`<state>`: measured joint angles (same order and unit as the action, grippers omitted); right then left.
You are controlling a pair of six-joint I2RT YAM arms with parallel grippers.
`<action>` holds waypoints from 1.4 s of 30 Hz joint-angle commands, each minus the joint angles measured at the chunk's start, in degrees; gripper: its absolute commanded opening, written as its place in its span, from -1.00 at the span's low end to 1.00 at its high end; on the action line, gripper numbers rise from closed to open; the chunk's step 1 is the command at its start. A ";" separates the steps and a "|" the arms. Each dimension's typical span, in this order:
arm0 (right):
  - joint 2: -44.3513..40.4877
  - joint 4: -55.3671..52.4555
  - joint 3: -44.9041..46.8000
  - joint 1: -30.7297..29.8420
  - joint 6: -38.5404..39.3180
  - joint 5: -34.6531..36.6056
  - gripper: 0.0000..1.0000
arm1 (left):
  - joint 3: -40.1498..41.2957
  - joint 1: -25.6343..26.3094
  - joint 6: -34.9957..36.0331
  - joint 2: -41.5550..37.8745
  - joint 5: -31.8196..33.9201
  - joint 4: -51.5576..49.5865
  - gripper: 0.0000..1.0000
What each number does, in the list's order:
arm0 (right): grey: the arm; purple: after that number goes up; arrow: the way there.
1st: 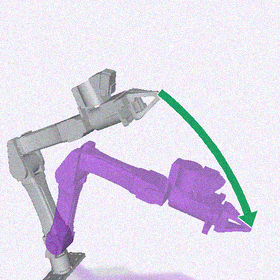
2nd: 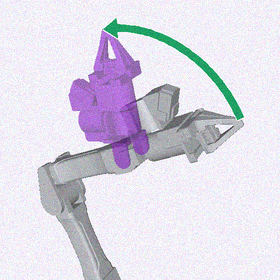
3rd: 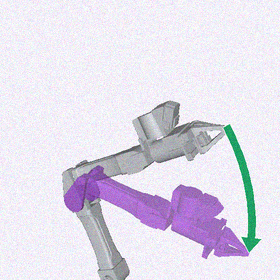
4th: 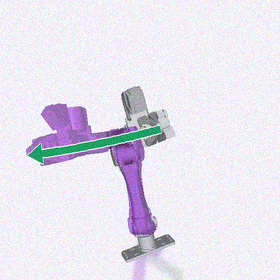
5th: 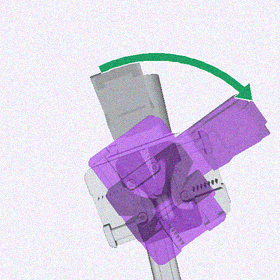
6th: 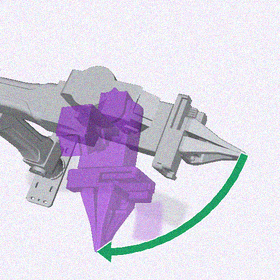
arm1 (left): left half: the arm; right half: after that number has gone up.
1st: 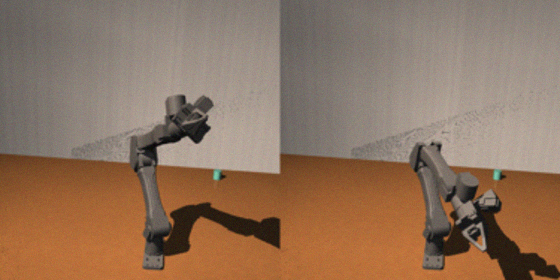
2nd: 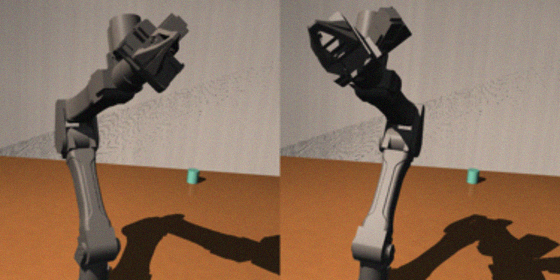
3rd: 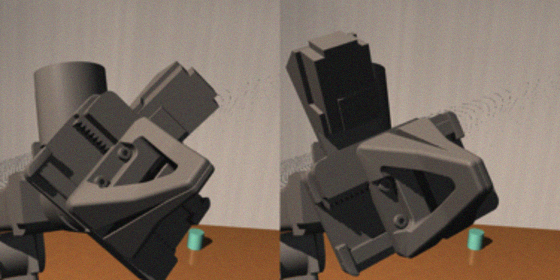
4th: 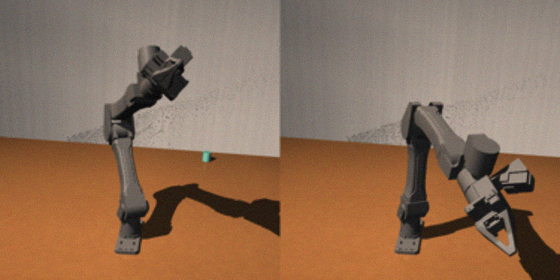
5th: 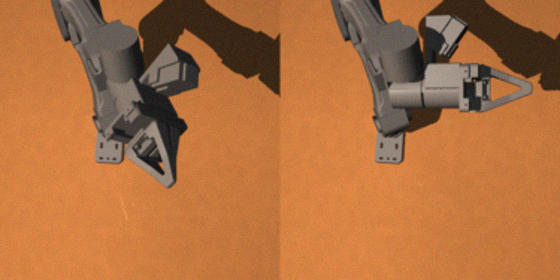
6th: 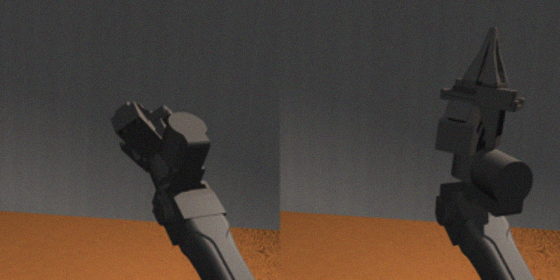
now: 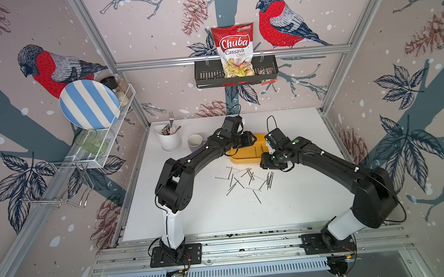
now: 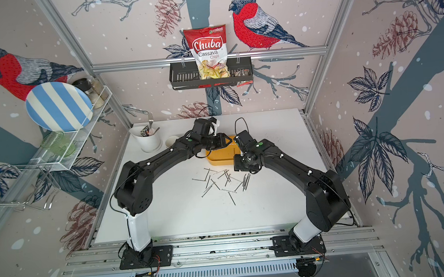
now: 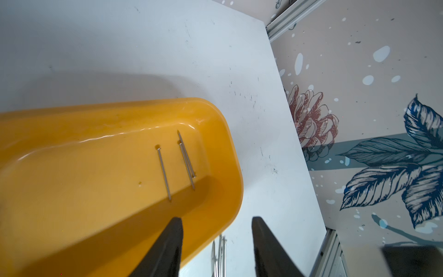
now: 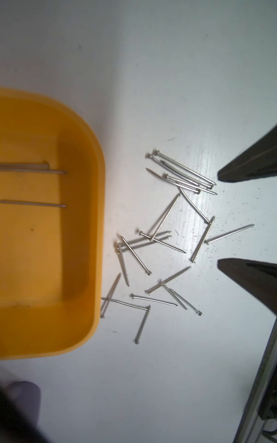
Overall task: Put the nails on the desktop into the storage box
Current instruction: Pick up the nail from the center of the board.
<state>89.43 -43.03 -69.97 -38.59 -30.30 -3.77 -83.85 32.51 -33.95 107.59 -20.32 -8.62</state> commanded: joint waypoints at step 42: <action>18.96 3.09 2.92 -15.86 0.82 1.19 -0.74 | 27.88 -7.29 8.14 -23.59 4.77 -5.00 0.13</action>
<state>106.85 -40.62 -67.05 -53.63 -29.95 -1.13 -56.82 25.32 -25.69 83.92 -15.46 -14.02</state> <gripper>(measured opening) 0.147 0.568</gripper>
